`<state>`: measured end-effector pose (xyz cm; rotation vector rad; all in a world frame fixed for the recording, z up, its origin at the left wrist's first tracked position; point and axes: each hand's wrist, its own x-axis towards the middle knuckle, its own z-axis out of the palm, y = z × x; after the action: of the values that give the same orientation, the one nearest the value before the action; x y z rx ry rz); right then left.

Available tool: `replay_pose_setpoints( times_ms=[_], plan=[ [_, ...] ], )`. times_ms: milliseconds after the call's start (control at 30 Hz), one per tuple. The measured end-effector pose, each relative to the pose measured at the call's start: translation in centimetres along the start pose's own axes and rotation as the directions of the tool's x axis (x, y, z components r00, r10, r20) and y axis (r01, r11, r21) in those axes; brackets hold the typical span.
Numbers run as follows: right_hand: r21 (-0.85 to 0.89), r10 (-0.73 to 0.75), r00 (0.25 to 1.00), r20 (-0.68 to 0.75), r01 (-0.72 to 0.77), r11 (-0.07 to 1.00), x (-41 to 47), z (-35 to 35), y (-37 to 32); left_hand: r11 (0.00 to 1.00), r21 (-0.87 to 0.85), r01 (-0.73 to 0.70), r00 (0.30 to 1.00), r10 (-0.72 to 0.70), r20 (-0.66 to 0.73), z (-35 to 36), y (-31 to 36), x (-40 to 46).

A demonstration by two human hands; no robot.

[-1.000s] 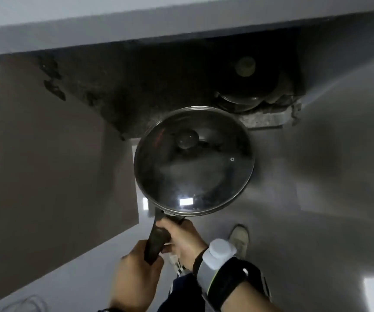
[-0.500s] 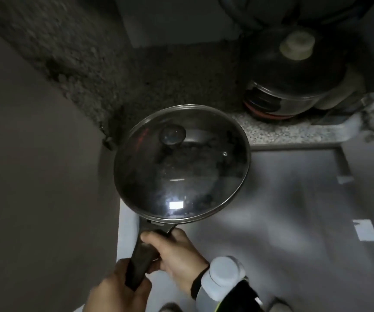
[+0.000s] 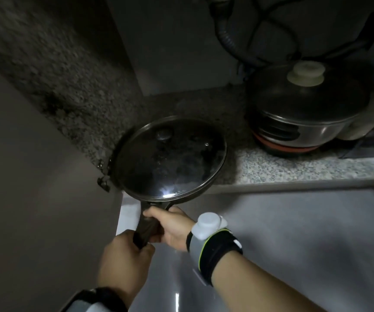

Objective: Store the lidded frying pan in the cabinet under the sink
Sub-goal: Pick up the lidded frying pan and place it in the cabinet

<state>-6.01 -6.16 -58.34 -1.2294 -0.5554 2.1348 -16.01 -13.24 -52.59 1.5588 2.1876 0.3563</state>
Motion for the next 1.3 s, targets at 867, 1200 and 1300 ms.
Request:
replay_pose_setpoints(
  times_ms=[867, 1200, 1300],
  plan=[
    [0.106, -0.076, 0.983, -0.169, 0.095, 0.99, 5.8, -5.0, -4.8, 0.919, -0.366, 0.149, 0.978, -0.082, 0.192, 5.3, 2.6, 5.9],
    [0.018, -0.118, 0.978, -0.173, 0.123, 0.992, 2.4, -11.7, -6.7, 0.909, -0.405, 0.092, 0.991, -0.043, 0.127, 7.0, 7.3, 14.4],
    [0.006, -0.127, 0.973, -0.193, 0.131, 0.991, 2.0, -13.2, -6.9, 0.91, -0.393, 0.132, 0.983, -0.069, 0.169, 7.1, 9.4, 16.8]
  ],
)
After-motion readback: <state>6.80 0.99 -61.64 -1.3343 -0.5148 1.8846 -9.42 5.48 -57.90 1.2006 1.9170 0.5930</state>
